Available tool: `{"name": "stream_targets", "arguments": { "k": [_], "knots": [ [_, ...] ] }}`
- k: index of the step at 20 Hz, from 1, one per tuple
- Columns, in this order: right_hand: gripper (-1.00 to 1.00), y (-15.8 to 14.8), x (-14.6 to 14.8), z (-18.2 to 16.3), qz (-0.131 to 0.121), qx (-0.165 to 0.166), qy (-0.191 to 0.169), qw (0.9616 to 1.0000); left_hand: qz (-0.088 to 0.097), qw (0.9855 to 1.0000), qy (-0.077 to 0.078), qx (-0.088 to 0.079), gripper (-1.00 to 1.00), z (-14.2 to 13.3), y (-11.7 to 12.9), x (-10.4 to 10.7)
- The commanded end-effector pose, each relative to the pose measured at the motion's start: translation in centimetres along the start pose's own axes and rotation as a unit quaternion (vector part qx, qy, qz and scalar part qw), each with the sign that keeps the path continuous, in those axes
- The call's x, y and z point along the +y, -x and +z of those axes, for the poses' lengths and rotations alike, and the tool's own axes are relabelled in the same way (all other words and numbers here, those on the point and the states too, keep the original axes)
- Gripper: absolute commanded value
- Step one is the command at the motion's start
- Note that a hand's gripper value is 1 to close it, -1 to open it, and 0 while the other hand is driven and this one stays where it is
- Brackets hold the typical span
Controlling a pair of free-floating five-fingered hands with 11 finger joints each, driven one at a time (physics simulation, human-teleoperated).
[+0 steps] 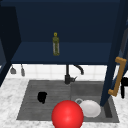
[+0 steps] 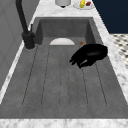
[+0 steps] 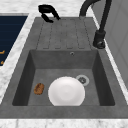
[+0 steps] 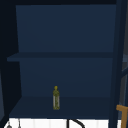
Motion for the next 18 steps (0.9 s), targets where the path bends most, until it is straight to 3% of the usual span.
{"name": "stream_targets", "arguments": {
  "k": [1,10,18],
  "knots": [
    [-1.0,-2.1,0.1,-1.5,-0.012,0.031,0.003,0.9994,0.0,1.0,0.0,0.0,0.0,0.0,0.0,0.0],
    [-1.0,-4.7,1.2,-4.7,-0.012,0.097,-0.001,0.9952,0.0,1.0,0.0,0.0,0.0,0.0,0.0,0.0],
    [-1.0,-8.2,1.6,-7.4,-0.011,0.16,0.008,0.987,0.0,1.0,0.0,0.0,0.0,0.0,0.0,0.0]
  ]
}}
